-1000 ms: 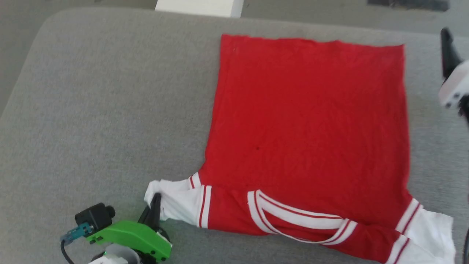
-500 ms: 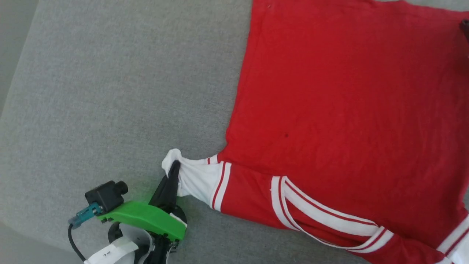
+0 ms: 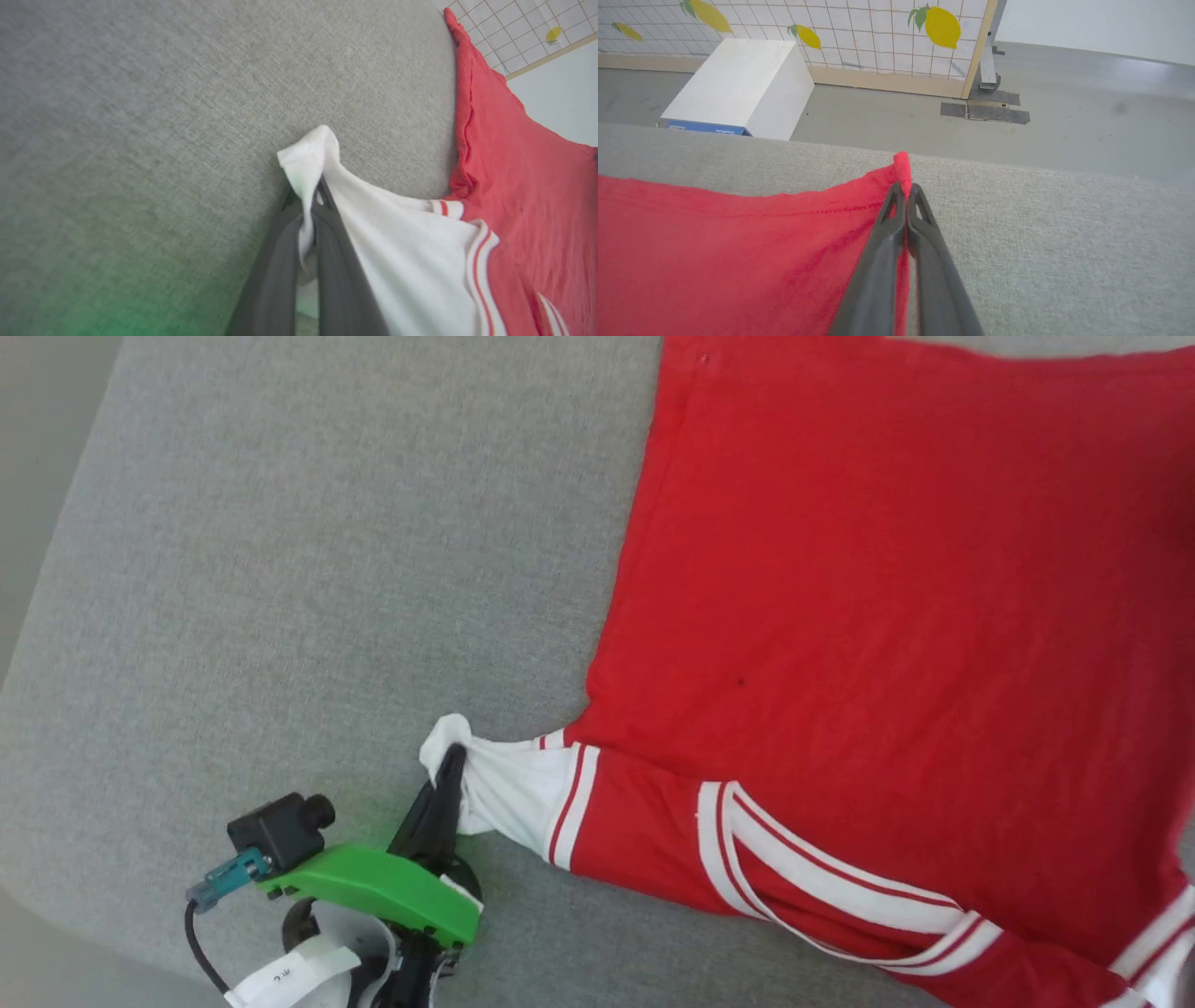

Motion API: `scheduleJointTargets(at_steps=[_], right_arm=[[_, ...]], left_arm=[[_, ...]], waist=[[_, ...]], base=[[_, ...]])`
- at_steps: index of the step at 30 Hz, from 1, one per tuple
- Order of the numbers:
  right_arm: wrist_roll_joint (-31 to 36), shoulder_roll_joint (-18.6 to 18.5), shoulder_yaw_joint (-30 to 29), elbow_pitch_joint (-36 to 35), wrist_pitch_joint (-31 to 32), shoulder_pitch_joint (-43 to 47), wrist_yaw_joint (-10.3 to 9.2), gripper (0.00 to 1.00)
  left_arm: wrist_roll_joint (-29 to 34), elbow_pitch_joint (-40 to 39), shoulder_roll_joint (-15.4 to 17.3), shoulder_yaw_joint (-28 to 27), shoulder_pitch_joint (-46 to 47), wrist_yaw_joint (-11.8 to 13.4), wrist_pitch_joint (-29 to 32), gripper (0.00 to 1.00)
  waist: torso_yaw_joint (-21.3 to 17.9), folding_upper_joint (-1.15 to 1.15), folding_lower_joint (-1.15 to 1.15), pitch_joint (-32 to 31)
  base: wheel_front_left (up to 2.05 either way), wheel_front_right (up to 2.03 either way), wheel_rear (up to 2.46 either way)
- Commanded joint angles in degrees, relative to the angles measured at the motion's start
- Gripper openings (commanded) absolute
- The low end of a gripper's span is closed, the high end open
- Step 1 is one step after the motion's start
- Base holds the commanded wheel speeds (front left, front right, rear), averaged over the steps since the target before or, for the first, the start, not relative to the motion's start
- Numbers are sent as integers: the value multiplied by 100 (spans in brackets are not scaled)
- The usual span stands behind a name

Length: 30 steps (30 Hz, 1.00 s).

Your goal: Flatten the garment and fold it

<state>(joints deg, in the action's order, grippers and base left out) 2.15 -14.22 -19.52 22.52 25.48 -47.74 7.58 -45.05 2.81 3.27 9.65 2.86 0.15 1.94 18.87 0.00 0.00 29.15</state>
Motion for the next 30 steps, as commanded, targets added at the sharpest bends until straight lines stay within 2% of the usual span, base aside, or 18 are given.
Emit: scheduleJointTargets(at_steps=[1, 4, 8, 11, 14, 20, 30], right_arm=[[-81, 136, -29, -89, -488, 230, -9, 0], [-145, 394, -53, -203, -1639, 709, -9, 0], [-109, 666, -209, -306, -2569, 1355, -9, 0], [-106, 839, -365, -446, -2868, 1876, -9, 0], [-56, 975, -566, -727, -2903, 2504, -9, 0], [-16, 1120, -1091, -1286, -2273, 3717, -9, 0], [-947, 1133, -1164, -1446, -10, 5043, -9, 0]], left_arm=[[-3, 229, 84, -34, -149, 149, 93, 0], [32, 158, 183, -77, -254, 227, 134, 0], [57, 43, 283, -101, -425, 333, 227, 0], [71, -35, 350, -104, -573, 408, 311, 0], [73, -129, 403, -113, -736, 487, 388, 0], [64, -292, 481, -144, -1064, 622, 483, 0], [69, -450, 552, -116, -1253, 715, 587, 0]], waist=[[-209, 0, 0, -301], [-429, 0, 0, -645], [-682, 0, 0, -1125], [-853, 0, 0, -1449], [-1002, 0, 0, -1741], [-1250, 0, 0, -2113], [-1483, 0, 0, -2259]], base=[[0, 0, 0], [0, 0, 0], [0, 0, 0], [0, 0, 0], [0, 0, 0], [0, 0, 0], [0, 0, 0]])
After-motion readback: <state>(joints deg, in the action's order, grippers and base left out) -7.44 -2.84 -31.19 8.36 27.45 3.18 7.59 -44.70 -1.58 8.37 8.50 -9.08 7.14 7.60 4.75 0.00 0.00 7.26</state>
